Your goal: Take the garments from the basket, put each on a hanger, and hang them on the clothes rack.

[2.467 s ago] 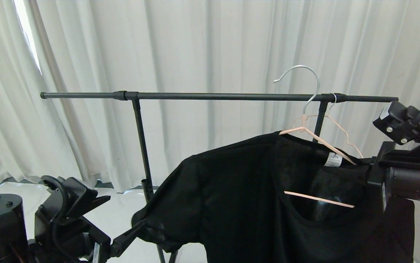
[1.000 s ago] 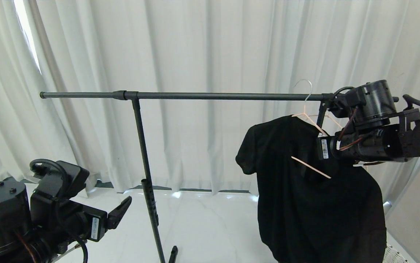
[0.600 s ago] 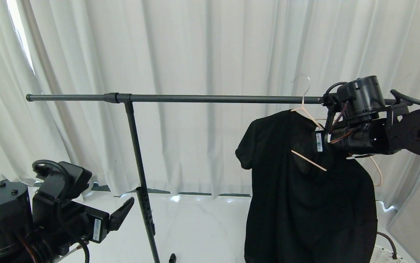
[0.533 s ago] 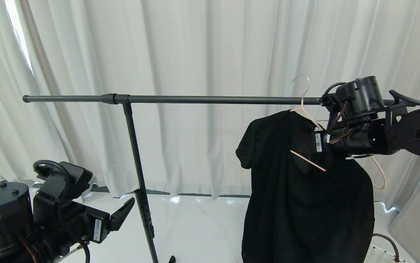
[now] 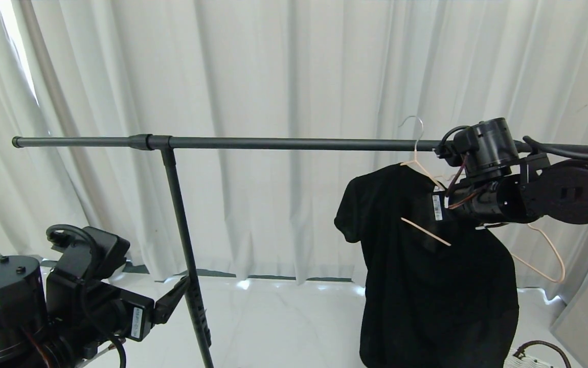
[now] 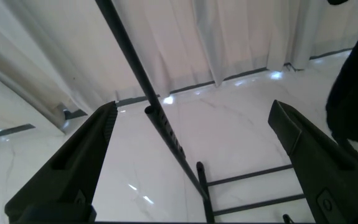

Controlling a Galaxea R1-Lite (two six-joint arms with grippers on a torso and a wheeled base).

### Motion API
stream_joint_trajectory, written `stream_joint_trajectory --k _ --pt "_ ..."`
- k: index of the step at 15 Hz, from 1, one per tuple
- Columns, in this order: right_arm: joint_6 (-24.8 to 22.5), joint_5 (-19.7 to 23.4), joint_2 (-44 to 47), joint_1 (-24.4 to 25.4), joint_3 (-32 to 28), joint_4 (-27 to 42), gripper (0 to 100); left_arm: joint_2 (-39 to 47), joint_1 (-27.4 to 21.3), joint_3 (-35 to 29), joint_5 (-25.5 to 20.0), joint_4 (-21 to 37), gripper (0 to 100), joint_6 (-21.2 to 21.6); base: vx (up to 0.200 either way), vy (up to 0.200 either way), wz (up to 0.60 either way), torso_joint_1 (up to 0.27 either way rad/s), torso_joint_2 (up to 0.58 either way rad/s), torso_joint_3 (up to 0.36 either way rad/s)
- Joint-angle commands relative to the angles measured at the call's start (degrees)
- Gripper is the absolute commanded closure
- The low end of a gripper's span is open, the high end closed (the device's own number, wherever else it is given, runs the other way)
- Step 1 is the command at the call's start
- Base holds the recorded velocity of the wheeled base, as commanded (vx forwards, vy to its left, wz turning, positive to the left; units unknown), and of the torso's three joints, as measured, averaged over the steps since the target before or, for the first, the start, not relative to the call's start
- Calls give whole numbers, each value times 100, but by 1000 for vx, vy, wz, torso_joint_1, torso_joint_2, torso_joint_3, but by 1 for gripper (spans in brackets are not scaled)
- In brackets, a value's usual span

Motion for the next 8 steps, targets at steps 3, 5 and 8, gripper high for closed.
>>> stream_joint_trajectory --k 3,5,8 --pt "-1 -192 320 -5 -21 1 100 -2 -16 -1 1 0 0 0 0 0 0 0 0 0" --pt "8 -201 461 -14 -21 1 100 -2 -33 8 1 0 0 0 0 0 0 0 0 0" --pt "-1 -201 548 -5 -39 1 100 -11 -42 8 1 0 0 0 0 0 0 0 0 0"
